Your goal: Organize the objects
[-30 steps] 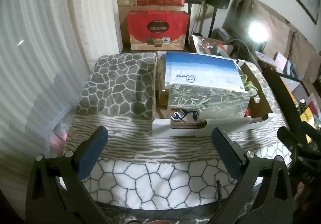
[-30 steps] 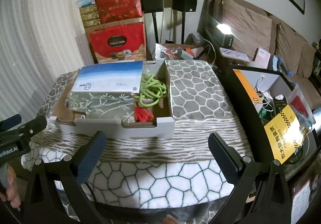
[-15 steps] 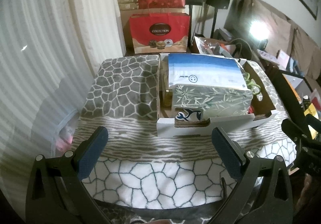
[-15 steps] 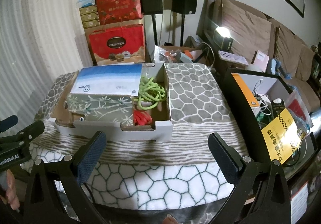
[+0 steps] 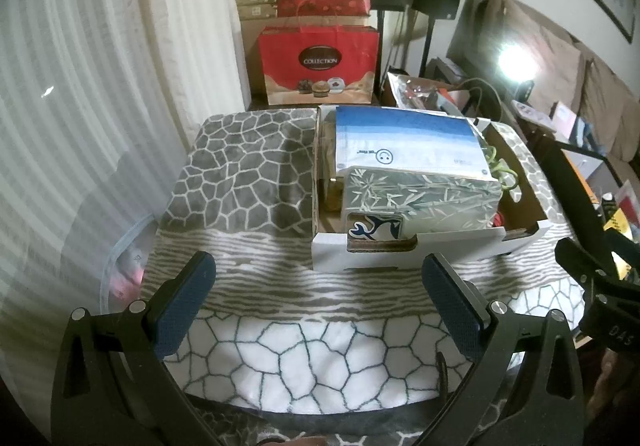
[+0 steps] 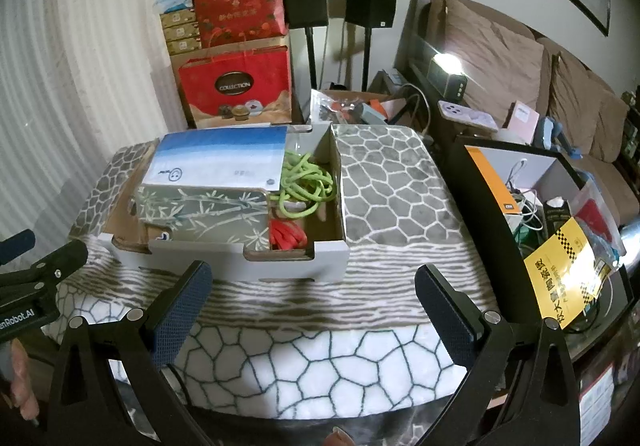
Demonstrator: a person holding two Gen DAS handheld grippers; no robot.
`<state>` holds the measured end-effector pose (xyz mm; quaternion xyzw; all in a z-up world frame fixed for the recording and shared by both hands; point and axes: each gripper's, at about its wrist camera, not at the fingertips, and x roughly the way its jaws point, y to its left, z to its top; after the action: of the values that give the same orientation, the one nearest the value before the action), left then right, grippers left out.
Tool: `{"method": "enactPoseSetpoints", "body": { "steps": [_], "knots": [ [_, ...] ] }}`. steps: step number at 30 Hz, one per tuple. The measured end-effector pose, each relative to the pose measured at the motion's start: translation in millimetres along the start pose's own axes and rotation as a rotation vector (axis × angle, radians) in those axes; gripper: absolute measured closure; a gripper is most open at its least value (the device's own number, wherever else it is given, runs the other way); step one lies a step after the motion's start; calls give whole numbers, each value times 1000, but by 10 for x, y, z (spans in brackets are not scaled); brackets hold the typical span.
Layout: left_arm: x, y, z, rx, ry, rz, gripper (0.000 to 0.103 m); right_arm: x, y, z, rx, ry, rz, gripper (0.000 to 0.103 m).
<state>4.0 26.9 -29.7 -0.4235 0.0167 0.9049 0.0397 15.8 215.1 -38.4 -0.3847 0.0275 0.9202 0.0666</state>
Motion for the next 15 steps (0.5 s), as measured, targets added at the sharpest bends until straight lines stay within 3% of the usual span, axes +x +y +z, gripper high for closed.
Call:
{"method": "enactPoseSetpoints", "body": {
  "steps": [15],
  "knots": [
    [-11, 1, -7, -3, -3, 2, 0, -12, 72, -1, -5, 3, 8, 1]
  ]
}}
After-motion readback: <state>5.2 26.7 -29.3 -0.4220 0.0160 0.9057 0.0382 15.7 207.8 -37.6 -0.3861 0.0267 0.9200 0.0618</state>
